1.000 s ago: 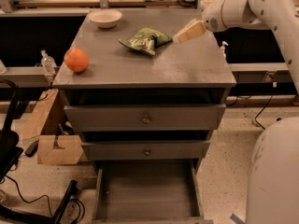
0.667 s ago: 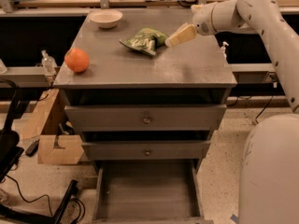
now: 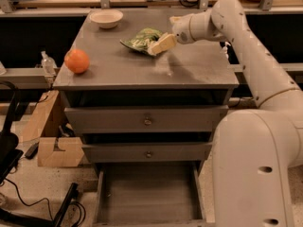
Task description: Place green jalapeno chip bag into bottom drawer
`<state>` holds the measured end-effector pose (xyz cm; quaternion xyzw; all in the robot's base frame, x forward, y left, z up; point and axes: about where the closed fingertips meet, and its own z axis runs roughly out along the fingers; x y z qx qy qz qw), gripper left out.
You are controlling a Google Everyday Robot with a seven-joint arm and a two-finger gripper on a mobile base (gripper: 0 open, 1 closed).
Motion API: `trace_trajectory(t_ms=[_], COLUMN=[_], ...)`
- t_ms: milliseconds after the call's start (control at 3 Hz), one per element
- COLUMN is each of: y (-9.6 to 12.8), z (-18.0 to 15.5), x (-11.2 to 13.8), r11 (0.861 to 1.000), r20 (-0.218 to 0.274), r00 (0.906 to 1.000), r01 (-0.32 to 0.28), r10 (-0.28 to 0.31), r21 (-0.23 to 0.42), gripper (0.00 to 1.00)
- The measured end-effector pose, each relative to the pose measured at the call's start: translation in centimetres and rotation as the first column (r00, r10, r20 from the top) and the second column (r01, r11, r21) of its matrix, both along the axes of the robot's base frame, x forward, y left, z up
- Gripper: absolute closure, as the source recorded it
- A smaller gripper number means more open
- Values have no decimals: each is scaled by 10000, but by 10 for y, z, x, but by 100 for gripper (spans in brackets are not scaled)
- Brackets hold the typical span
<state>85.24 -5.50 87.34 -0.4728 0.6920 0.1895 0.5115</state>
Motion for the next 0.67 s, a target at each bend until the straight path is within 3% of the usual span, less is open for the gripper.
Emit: trace_trajectory(t_ms=[333, 667], y=[24, 52], z=[-12, -23], x=[4, 4], r11=[9988, 9940], r20=[-258, -615], r00=[9985, 9921], r01=[-474, -1089], r10=[477, 1095], r21=[117, 135], gripper=[0, 26])
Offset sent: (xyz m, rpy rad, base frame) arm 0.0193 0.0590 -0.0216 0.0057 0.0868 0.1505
